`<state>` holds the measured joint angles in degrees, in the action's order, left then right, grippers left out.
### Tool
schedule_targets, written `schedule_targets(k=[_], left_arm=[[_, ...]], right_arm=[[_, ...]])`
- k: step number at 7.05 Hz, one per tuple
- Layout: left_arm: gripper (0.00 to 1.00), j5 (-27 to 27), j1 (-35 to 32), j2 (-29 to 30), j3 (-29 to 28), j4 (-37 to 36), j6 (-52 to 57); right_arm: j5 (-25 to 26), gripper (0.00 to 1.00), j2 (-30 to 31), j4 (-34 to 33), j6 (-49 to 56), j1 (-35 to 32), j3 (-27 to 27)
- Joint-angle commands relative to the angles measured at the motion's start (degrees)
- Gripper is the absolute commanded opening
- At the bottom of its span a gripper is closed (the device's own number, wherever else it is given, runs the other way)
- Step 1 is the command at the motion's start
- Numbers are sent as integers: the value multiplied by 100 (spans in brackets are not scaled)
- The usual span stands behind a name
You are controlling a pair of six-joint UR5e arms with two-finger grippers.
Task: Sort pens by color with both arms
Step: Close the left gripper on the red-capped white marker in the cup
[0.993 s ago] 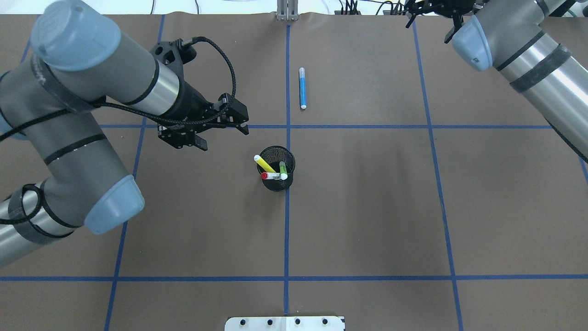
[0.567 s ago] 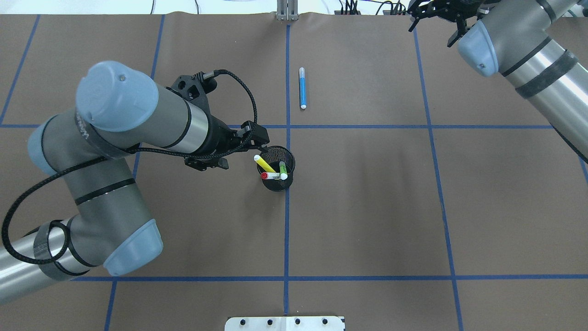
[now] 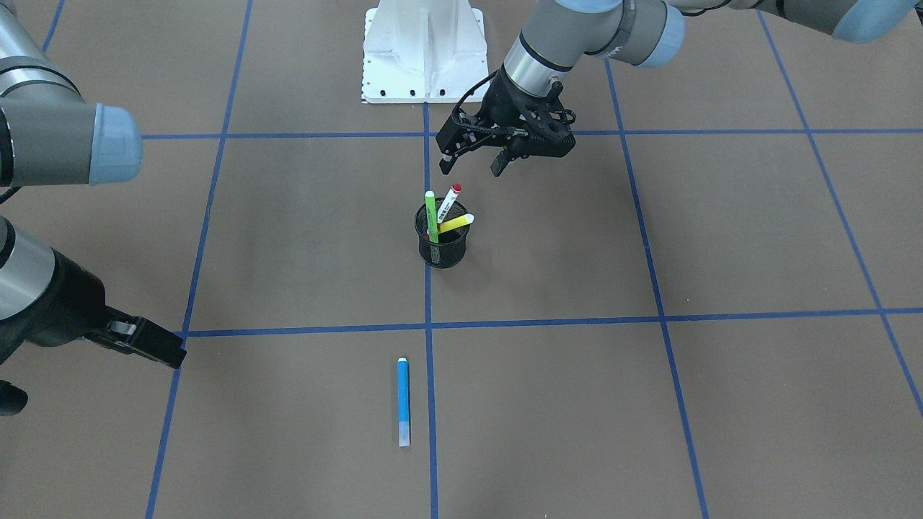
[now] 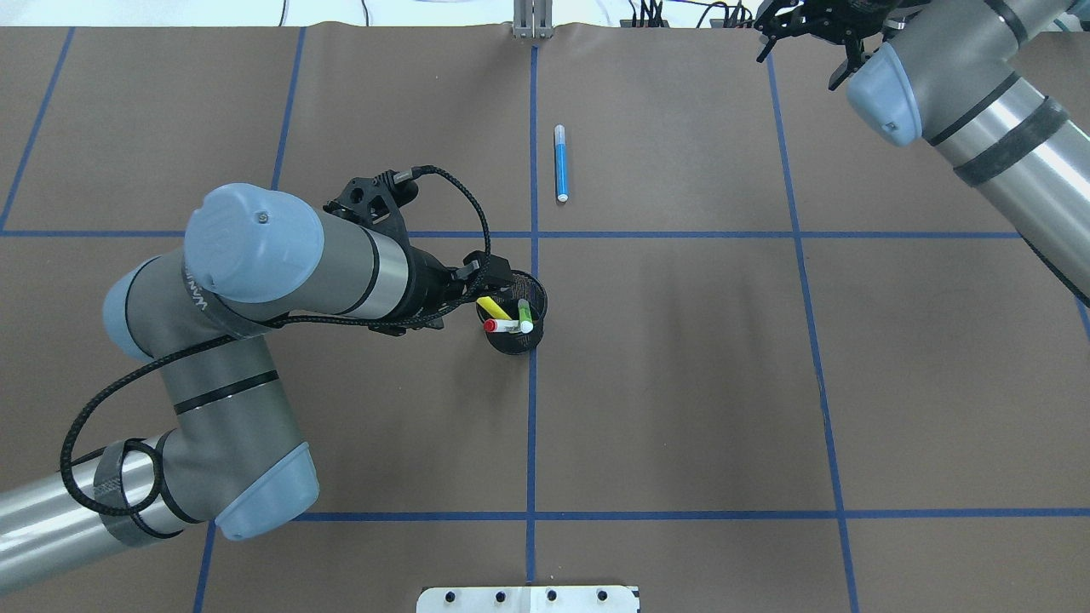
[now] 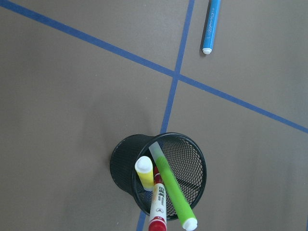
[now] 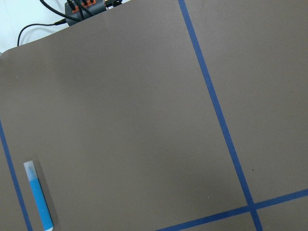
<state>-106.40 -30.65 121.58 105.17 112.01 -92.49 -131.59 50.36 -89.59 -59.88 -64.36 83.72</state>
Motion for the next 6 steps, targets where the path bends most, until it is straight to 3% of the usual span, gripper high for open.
schedule_targets(k=[1, 2, 6], left_arm=[[83, 31, 33, 41, -197, 31, -6], [77, 31, 33, 50, -224, 40, -15], [73, 31, 77, 208, -699, 505, -120]], right_arm=[[2, 100, -9, 3, 3, 11, -4], [11, 100, 0, 3, 3, 28, -13], [20, 100, 9, 12, 20, 55, -22]])
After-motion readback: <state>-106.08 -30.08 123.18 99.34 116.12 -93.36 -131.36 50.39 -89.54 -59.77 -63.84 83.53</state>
